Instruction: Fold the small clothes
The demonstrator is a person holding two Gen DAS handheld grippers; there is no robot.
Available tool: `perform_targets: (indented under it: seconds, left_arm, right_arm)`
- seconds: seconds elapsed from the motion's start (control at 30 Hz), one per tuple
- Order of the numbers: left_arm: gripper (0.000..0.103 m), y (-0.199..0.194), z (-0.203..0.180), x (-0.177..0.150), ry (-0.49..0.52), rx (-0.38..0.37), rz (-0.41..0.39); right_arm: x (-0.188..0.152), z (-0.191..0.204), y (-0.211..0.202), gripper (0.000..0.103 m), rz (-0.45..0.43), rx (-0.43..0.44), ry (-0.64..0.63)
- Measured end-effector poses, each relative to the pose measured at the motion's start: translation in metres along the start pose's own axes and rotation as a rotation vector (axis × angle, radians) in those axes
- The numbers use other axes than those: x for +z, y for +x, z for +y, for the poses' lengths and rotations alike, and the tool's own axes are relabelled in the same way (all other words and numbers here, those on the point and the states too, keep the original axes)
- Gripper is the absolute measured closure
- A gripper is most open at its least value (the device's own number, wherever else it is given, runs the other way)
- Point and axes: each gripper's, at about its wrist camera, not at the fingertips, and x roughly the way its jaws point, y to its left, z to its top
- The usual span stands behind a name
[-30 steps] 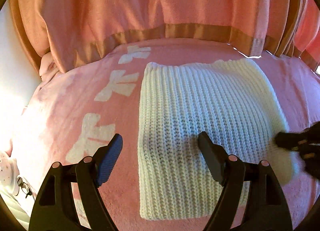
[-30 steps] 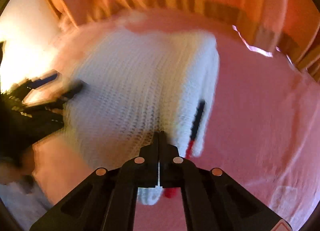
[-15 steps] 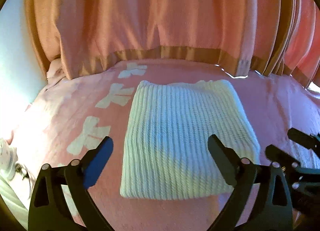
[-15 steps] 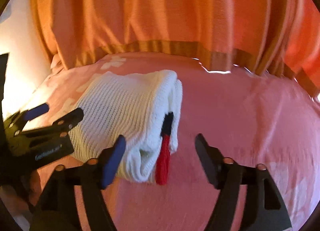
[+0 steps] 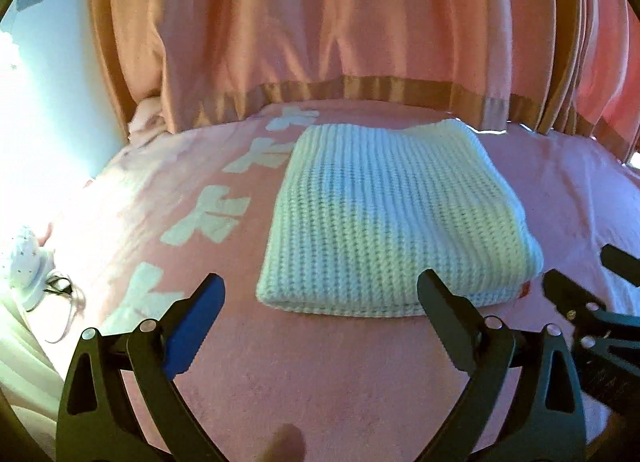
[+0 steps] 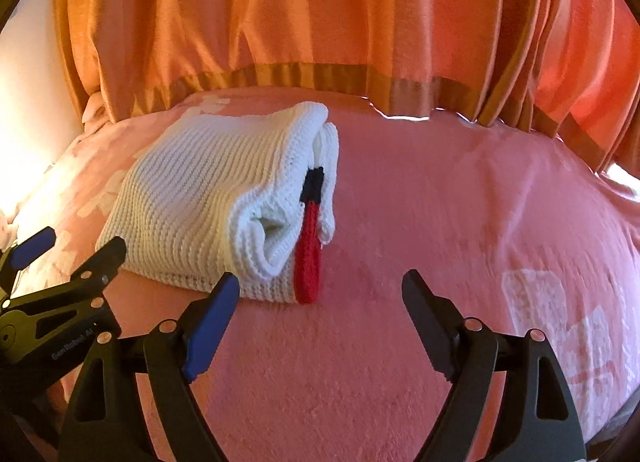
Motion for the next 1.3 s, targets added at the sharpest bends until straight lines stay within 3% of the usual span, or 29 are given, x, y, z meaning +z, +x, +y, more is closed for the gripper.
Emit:
perform_targets:
  seconds: [0.37, 1.3]
  left_arm:
    - [0.008, 0.005, -0.001, -0.003, 0.001, -0.022, 0.026]
    - [0.009, 0.009, 0.001, -0.008, -0.01, 0.04, 0.036]
  right_arm:
    - [-0.008, 0.015, 0.005, 0.022, 0.023, 0.024, -0.031]
    - [-0.005, 0.02, 0.008, 0.022, 0.034, 0.033, -0.016]
